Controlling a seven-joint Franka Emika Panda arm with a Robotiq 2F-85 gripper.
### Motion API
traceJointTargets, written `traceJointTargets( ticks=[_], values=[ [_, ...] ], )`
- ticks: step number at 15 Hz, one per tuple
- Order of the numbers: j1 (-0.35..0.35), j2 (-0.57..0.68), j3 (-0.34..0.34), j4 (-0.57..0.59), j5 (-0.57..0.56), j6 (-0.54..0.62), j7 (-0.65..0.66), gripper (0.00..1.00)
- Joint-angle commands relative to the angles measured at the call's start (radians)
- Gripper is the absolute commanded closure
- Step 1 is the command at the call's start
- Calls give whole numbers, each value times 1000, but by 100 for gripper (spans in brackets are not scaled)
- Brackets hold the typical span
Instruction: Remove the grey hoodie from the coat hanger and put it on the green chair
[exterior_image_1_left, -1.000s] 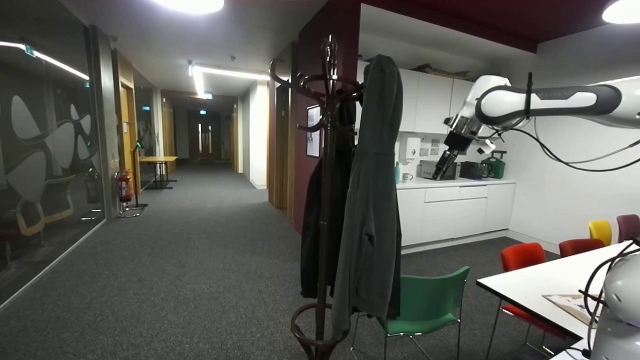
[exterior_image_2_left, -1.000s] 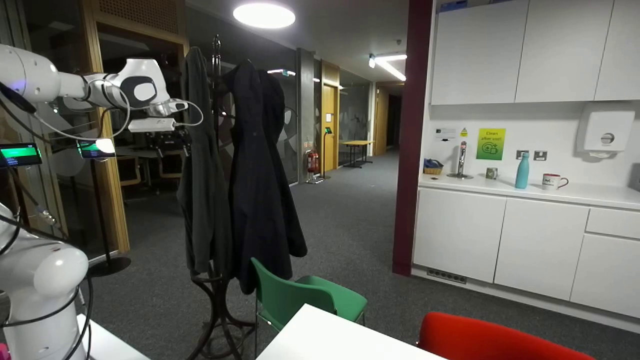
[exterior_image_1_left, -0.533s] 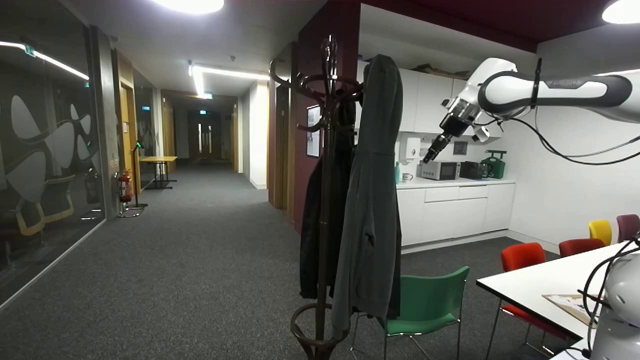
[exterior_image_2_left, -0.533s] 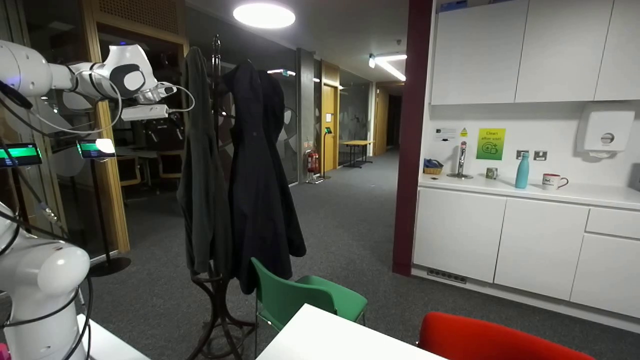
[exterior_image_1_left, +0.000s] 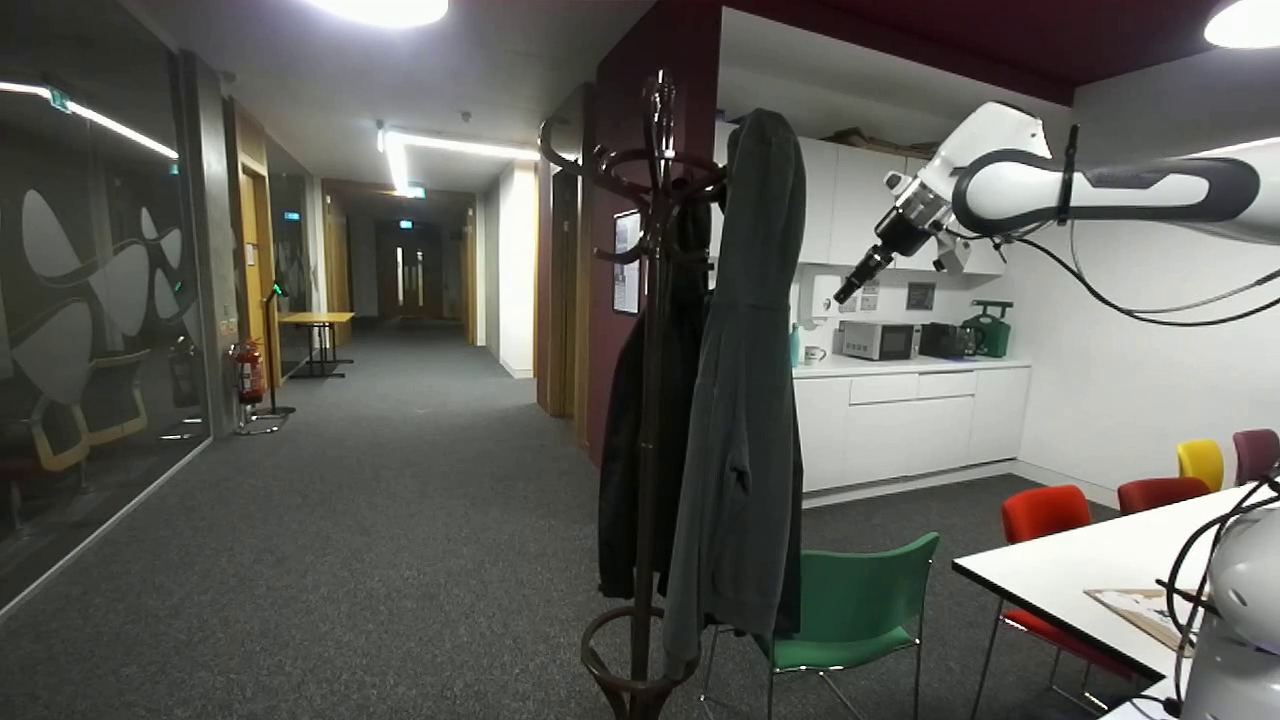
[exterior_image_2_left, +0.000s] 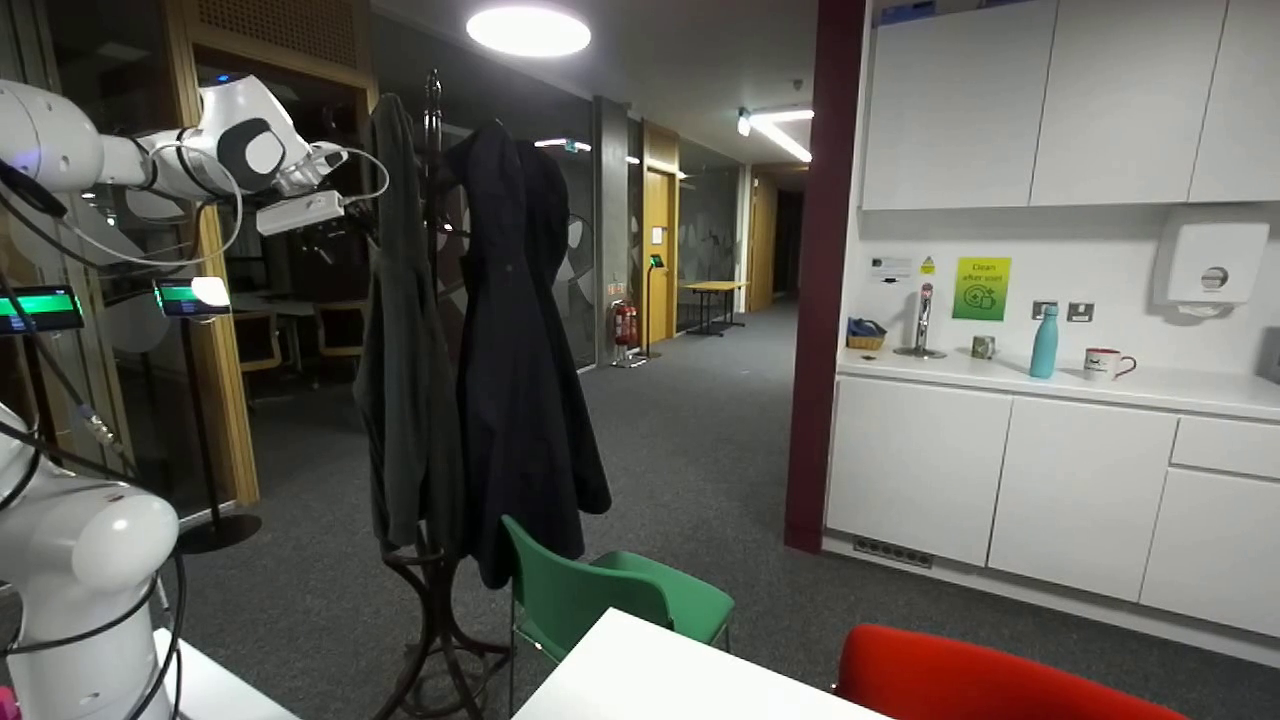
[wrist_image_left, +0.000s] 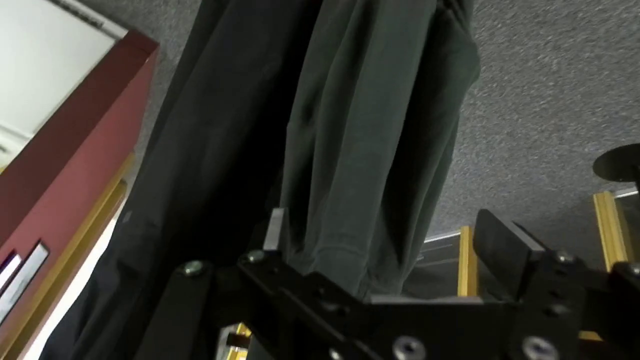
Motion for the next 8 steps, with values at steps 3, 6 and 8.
traceJointTargets(
  ticks=[3, 6, 8],
  values=[
    [-56, 52, 57, 97, -159, 224, 19, 0],
    [-112, 95, 86, 155, -242, 352, 87, 0],
    [-166, 123, 110, 206, -294, 411, 164, 0]
  ],
)
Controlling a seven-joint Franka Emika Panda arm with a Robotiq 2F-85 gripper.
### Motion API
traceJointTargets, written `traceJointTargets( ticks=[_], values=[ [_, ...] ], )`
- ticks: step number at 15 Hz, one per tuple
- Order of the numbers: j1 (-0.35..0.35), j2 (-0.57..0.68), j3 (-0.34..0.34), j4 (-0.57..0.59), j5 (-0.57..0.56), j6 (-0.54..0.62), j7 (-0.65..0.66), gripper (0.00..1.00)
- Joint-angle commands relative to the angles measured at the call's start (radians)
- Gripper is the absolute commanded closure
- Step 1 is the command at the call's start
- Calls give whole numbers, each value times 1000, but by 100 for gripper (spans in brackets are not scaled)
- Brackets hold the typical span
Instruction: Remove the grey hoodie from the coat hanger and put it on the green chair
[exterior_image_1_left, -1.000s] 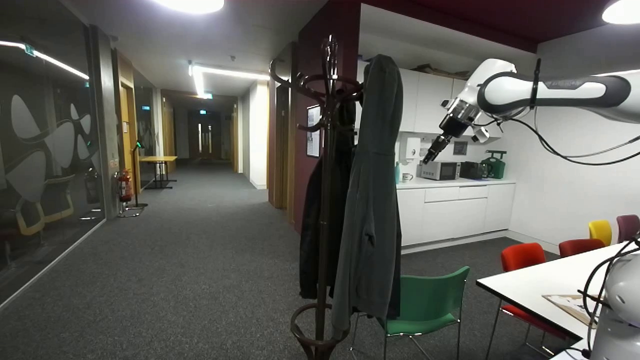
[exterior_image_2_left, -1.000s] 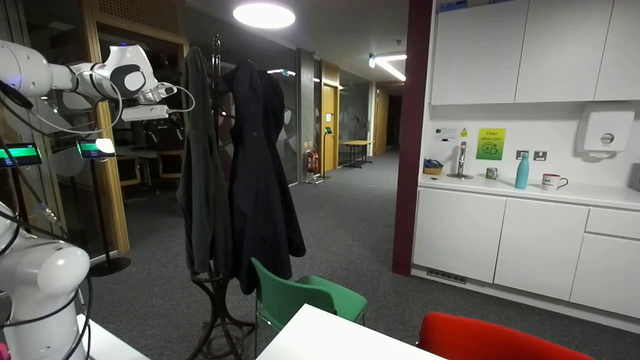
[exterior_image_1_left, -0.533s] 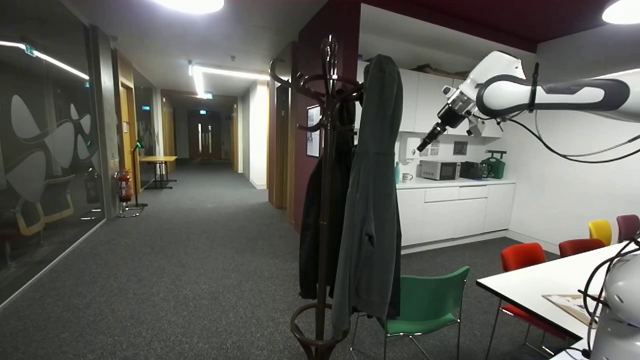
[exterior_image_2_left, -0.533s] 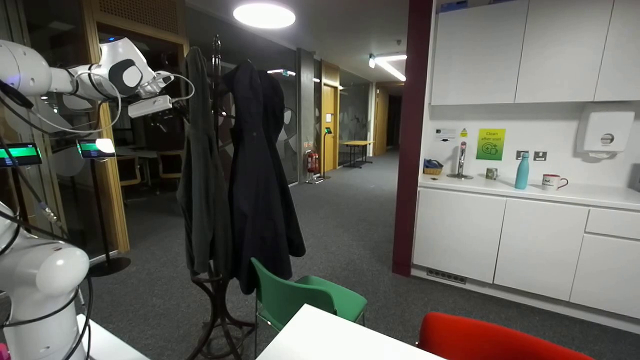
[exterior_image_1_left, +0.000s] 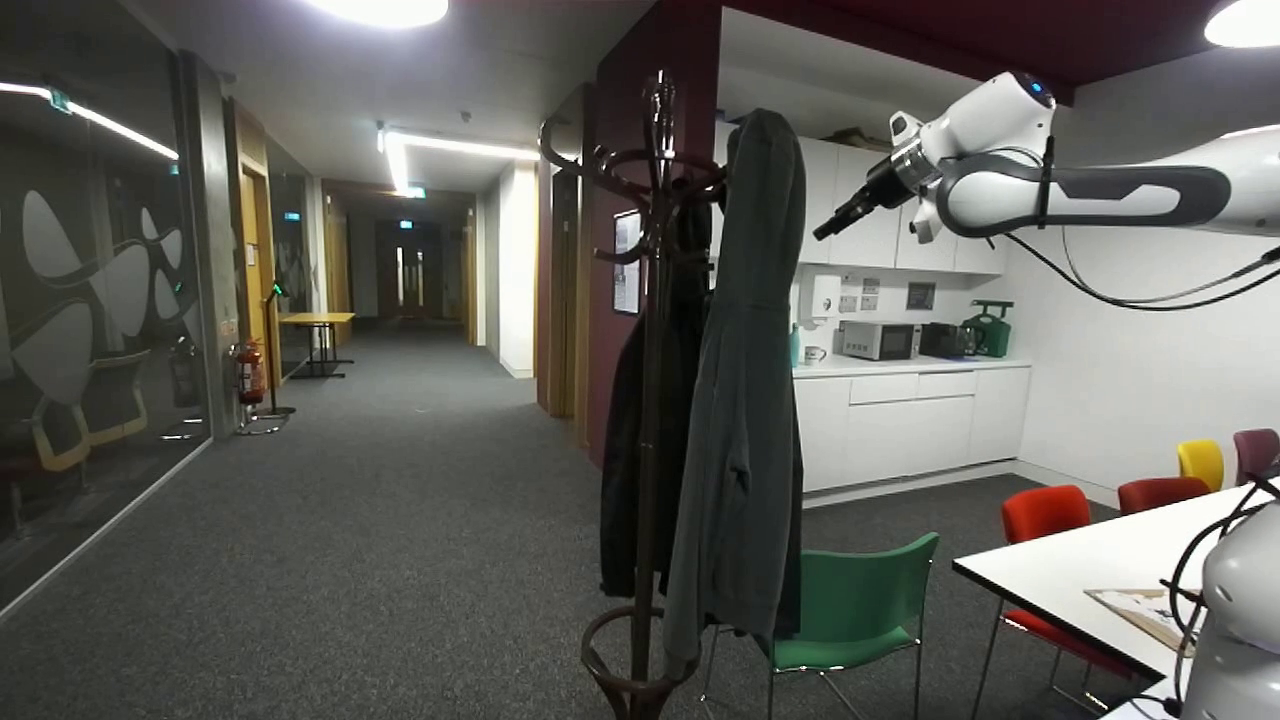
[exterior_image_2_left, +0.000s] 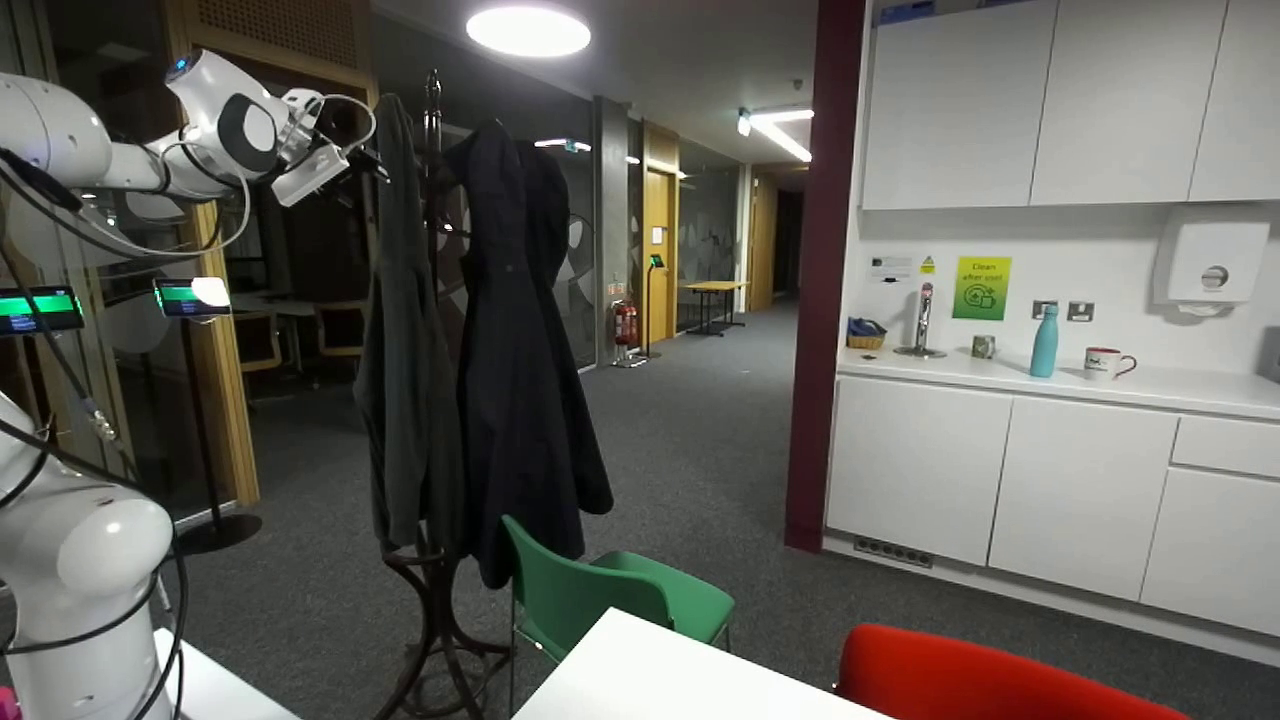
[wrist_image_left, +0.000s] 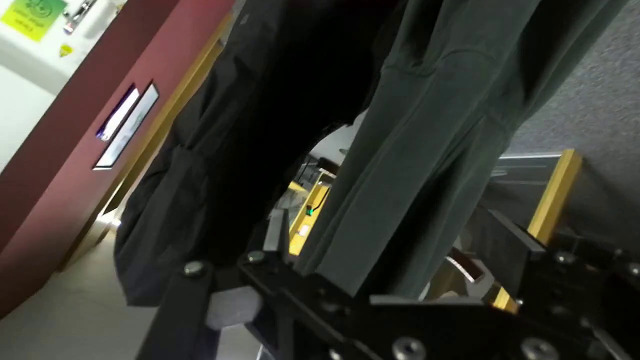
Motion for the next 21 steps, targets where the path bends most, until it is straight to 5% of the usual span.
traceJointTargets(
  ticks=[1, 7, 21],
  values=[
    [-110, 77, 56, 130, -98, 97, 132, 0],
    [-208, 133, 155, 238, -202, 170, 348, 0],
    [-312, 204, 269, 339, -339, 309, 552, 0]
  ],
)
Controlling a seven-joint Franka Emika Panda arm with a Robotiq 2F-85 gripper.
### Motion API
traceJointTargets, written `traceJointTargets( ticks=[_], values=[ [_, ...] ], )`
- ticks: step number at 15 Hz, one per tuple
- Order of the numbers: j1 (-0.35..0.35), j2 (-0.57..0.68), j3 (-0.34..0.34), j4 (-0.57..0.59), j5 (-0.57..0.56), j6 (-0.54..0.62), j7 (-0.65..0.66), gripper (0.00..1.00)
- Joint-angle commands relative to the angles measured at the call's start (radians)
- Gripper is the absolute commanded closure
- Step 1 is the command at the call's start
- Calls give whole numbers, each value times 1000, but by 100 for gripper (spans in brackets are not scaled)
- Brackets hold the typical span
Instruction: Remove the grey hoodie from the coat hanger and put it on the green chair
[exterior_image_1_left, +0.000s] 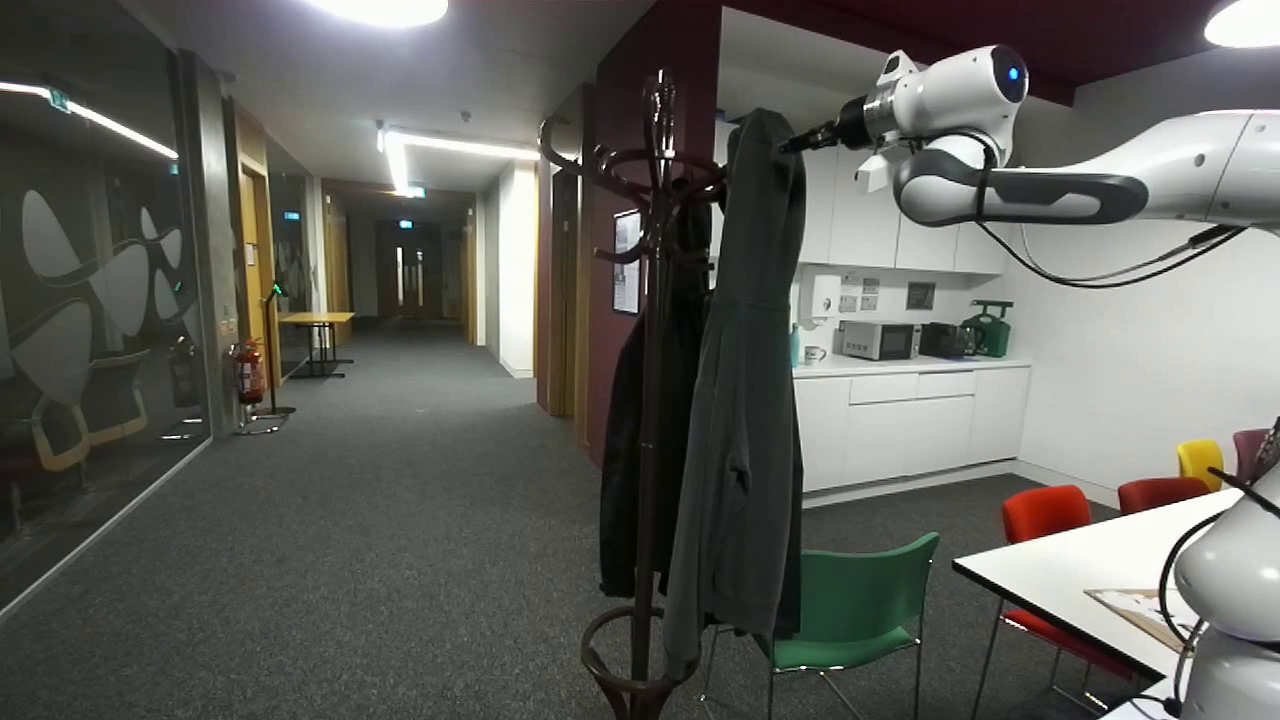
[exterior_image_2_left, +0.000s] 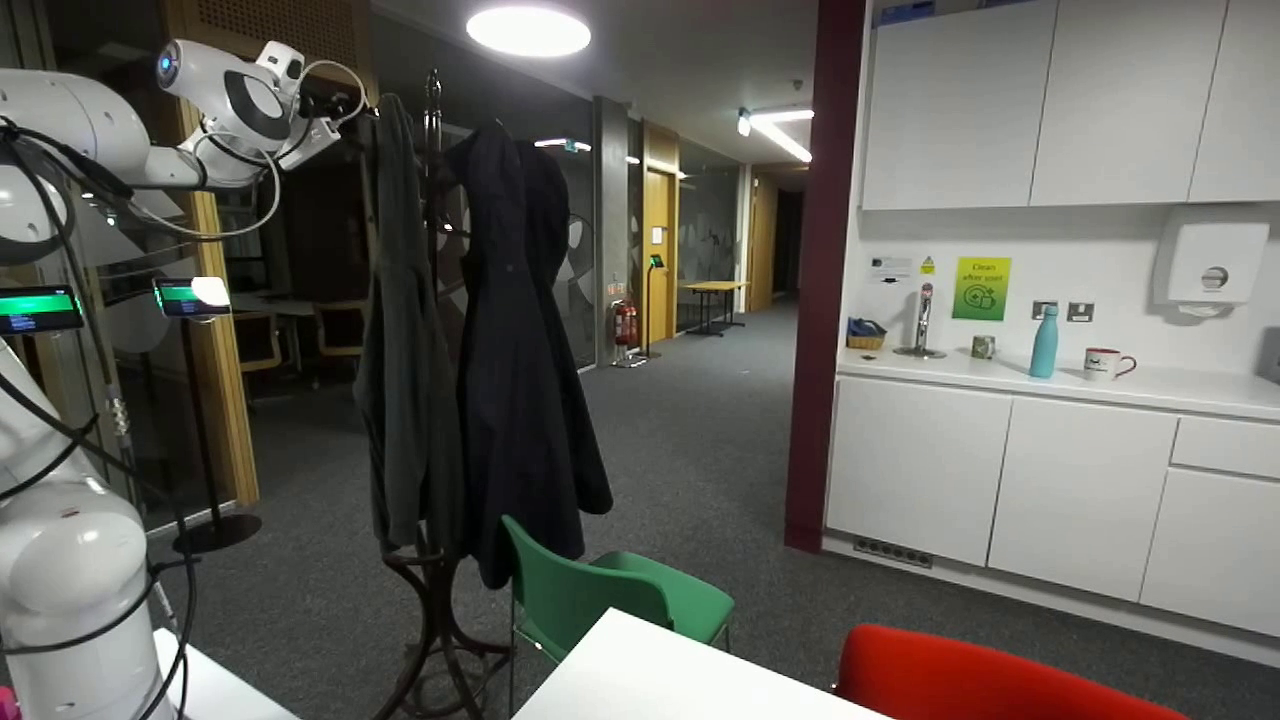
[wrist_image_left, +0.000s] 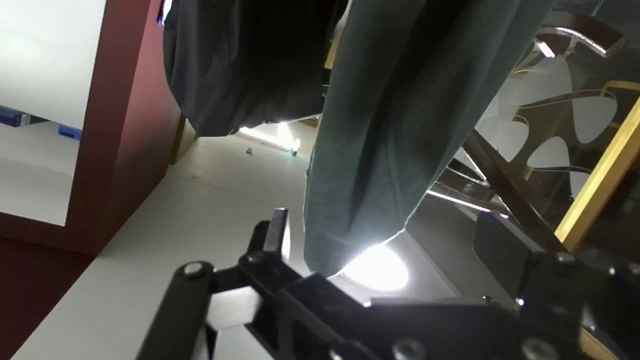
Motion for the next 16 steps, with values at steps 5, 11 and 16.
traceJointTargets(
  ticks=[5, 11, 16],
  values=[
    [-113, 41, 58, 74, -130, 59, 137, 26],
    [-123, 54, 73, 72, -159, 65, 159, 72],
    [-124, 57, 79, 69, -165, 66, 152, 100]
  ],
)
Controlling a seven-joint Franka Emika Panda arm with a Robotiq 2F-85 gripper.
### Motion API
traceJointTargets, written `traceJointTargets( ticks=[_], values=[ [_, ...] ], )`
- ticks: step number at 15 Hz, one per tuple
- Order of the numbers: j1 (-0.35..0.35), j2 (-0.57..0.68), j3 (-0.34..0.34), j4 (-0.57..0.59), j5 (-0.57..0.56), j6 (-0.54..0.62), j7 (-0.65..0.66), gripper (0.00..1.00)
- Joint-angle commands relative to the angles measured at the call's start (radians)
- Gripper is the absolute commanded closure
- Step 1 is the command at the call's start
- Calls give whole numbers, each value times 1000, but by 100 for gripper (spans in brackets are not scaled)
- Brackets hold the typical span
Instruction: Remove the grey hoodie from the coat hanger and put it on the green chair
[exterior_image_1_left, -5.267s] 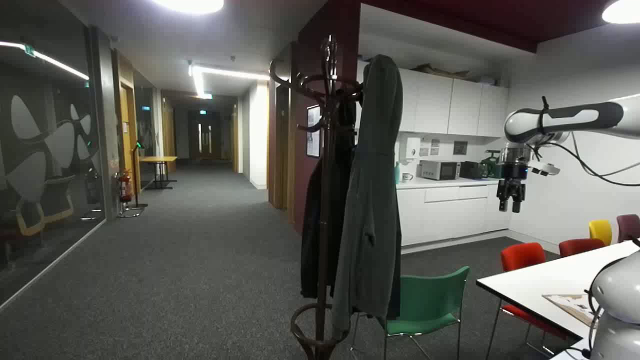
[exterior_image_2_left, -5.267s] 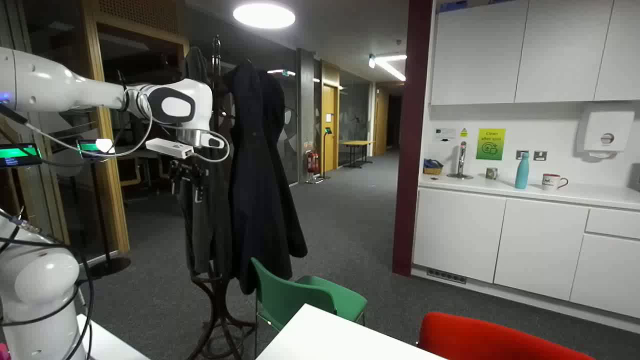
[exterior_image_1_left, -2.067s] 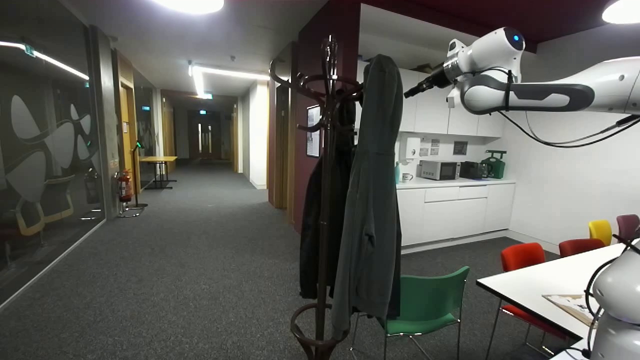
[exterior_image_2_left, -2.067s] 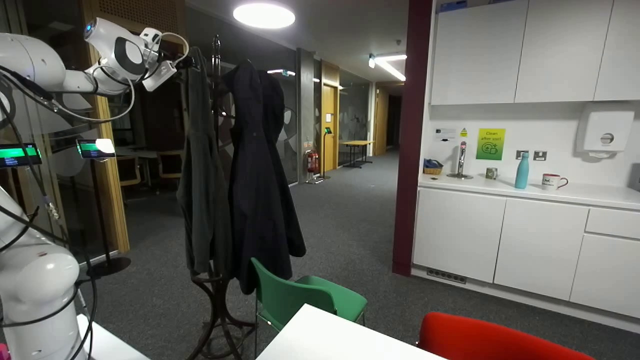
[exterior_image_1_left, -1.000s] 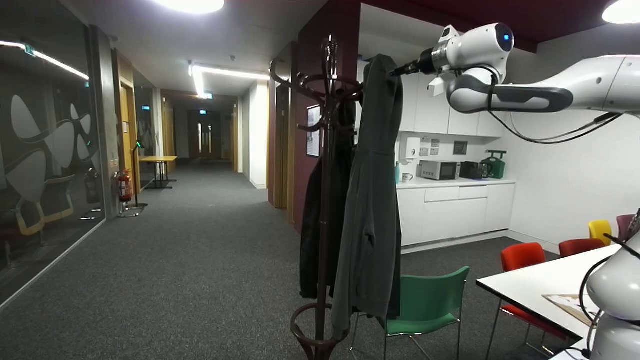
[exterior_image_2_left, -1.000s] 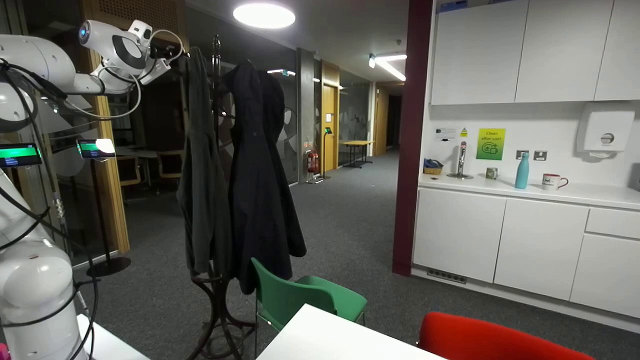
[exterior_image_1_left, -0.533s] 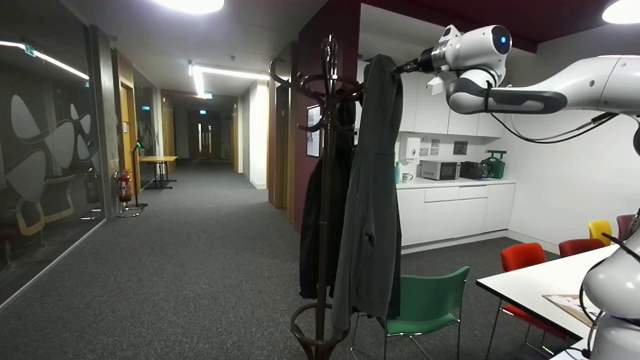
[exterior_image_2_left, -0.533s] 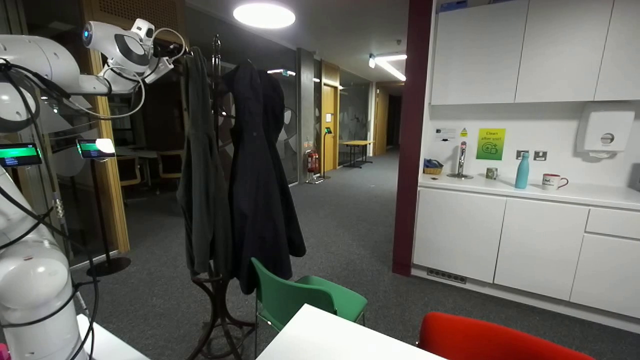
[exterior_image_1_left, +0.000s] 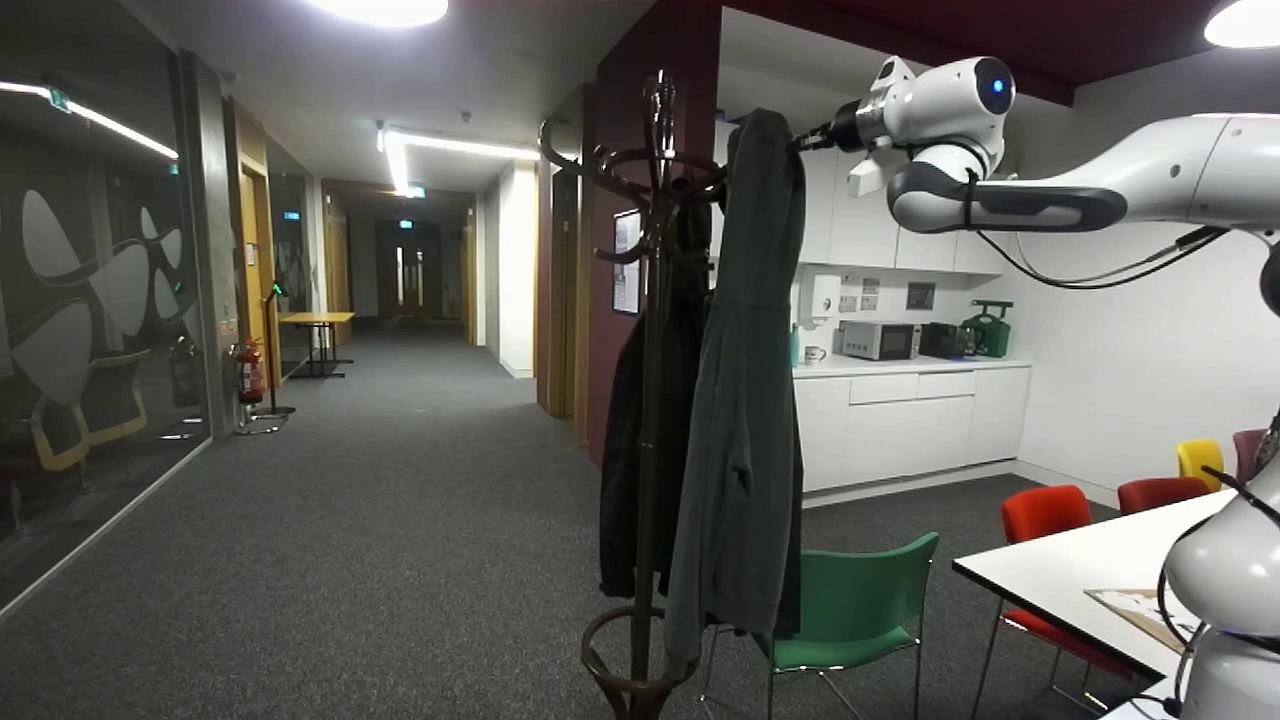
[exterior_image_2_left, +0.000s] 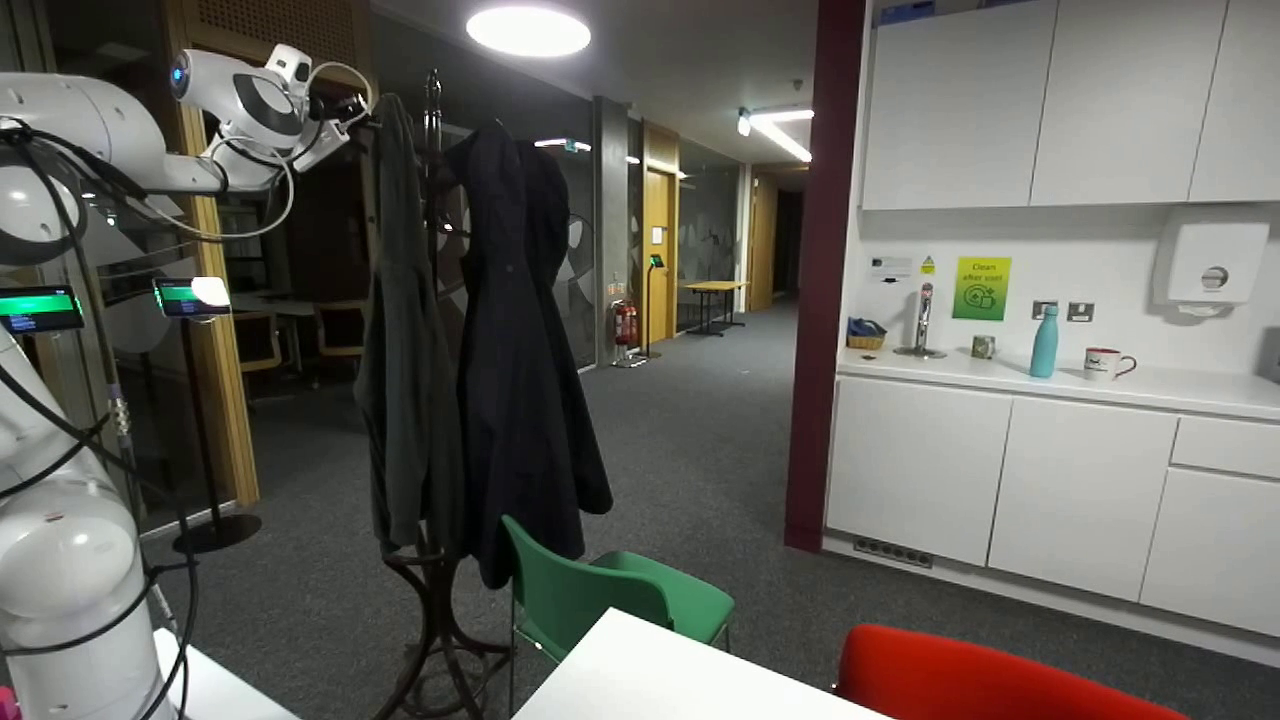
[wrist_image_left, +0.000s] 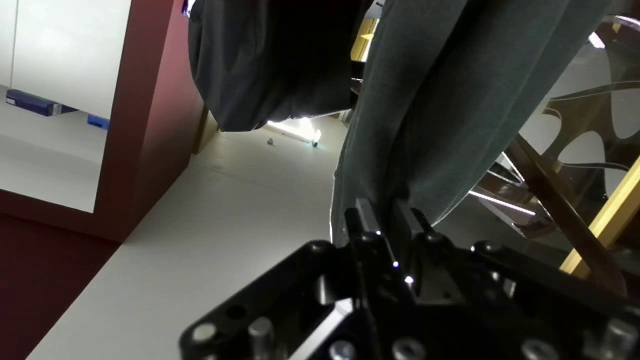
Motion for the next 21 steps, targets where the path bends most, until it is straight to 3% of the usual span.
traceJointTargets(
  ticks=[1, 21],
  values=[
    [-24, 26, 17, 34, -38, 38, 23, 100],
    [-25, 23, 84, 217, -228, 180, 0, 99]
  ],
)
